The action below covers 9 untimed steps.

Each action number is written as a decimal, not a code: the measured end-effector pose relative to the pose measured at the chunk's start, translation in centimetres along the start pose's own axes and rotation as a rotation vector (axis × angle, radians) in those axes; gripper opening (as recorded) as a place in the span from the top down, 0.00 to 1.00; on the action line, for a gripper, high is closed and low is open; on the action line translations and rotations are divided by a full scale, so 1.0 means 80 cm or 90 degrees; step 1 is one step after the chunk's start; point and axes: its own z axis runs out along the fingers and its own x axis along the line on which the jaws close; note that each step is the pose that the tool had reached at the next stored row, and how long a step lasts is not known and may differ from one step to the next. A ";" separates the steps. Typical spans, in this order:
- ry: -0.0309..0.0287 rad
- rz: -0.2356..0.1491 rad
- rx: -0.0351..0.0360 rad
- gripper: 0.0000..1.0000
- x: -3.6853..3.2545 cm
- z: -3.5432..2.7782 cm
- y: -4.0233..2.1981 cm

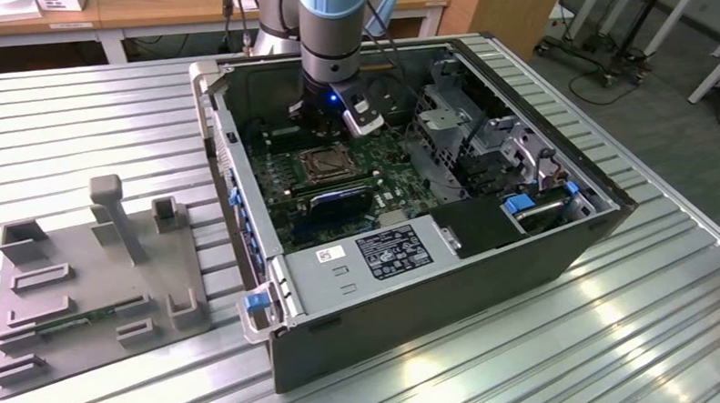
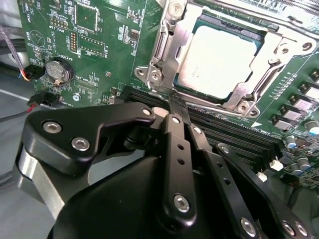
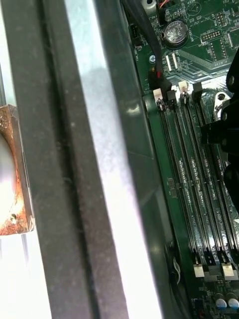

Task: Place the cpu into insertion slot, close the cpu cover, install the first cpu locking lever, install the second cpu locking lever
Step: 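Install the first cpu locking lever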

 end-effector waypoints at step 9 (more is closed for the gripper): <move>-0.0009 0.004 0.0000 0.89 0.0001 0.0002 0.0005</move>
